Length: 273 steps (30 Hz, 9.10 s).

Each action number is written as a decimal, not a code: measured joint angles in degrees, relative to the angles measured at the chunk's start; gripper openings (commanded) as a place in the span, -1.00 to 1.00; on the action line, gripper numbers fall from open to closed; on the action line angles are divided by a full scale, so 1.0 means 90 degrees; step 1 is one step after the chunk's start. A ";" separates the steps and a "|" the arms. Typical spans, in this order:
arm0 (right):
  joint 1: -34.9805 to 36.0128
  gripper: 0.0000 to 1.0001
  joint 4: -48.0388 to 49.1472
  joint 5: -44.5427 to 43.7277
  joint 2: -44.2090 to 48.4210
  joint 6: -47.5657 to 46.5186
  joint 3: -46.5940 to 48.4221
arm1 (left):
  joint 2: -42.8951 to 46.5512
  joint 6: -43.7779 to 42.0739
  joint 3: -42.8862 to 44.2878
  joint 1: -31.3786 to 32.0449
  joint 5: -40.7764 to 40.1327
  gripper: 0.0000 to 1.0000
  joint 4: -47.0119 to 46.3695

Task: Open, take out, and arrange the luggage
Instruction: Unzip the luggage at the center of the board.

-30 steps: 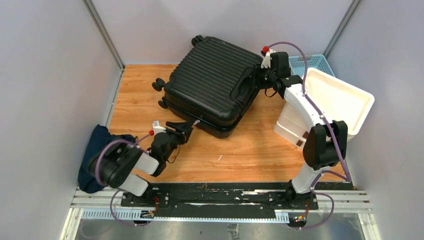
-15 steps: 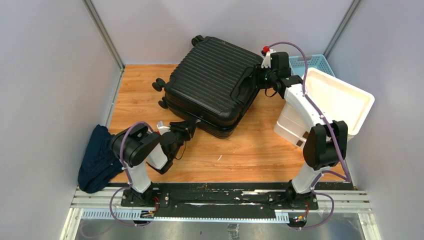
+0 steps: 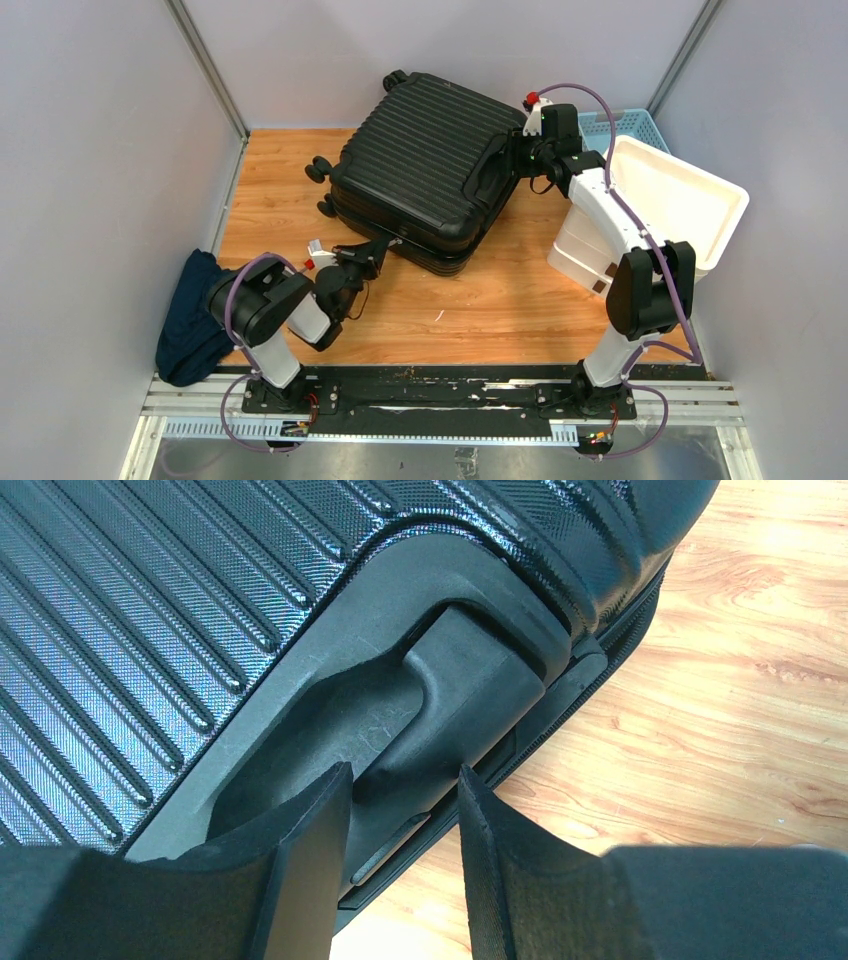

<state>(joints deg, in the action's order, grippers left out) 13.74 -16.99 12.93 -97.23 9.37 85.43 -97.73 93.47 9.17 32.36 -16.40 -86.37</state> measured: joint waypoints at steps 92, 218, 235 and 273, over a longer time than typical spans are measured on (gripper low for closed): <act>0.0070 -0.39 -0.2242 -0.1807 -0.1596 0.1022 0.2667 | 0.3053 -1.1463 0.2990 -0.0568 0.3854 0.66 0.8939; -0.0107 -0.65 -0.1826 -0.0355 -0.0440 0.1258 0.1989 | 0.2681 -0.6926 0.1945 0.0376 0.2331 0.36 0.6016; -0.0294 0.36 -0.1729 -0.0379 -0.0673 0.0933 0.1780 | 0.1460 -0.5690 0.1851 0.0449 0.2052 0.38 0.4500; -0.0427 -1.00 -0.2555 -0.0614 -0.1188 0.1724 0.2567 | 0.2278 -0.5311 0.0998 0.1554 0.1353 0.52 0.3580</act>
<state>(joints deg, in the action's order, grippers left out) 9.89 -39.99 7.40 -107.92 24.88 108.53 -77.23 45.67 18.15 46.35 -4.23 -54.15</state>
